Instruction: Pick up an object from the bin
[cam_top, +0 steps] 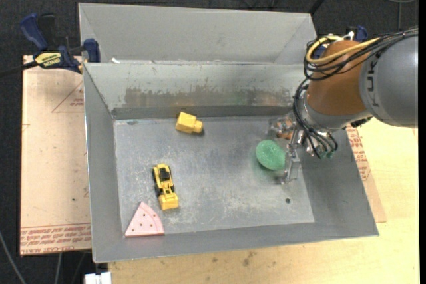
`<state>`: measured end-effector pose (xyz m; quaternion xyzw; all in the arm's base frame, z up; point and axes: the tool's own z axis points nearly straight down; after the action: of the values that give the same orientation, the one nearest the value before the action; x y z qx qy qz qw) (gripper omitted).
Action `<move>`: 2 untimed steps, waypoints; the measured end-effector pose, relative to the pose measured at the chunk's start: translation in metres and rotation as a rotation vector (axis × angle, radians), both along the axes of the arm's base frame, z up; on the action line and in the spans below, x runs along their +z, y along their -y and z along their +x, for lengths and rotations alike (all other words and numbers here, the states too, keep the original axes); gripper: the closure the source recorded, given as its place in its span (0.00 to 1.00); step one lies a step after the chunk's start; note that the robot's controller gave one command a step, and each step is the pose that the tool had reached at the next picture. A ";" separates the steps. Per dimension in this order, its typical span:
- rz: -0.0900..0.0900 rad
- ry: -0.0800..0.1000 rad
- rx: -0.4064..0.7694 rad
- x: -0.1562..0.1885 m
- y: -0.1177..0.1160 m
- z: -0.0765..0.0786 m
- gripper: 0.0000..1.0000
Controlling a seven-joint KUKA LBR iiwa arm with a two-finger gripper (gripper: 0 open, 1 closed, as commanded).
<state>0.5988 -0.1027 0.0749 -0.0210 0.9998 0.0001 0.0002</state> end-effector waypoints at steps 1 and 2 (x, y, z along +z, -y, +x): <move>0.001 0.002 0.101 -0.005 -0.005 -0.006 1.00; 0.000 0.002 0.102 -0.005 -0.005 -0.006 1.00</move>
Offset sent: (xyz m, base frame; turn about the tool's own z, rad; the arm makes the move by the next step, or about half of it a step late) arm 0.0000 0.0000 0.0000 0.0000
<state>0.5932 -0.0979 0.0703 -0.0718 0.9974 0.0003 0.0012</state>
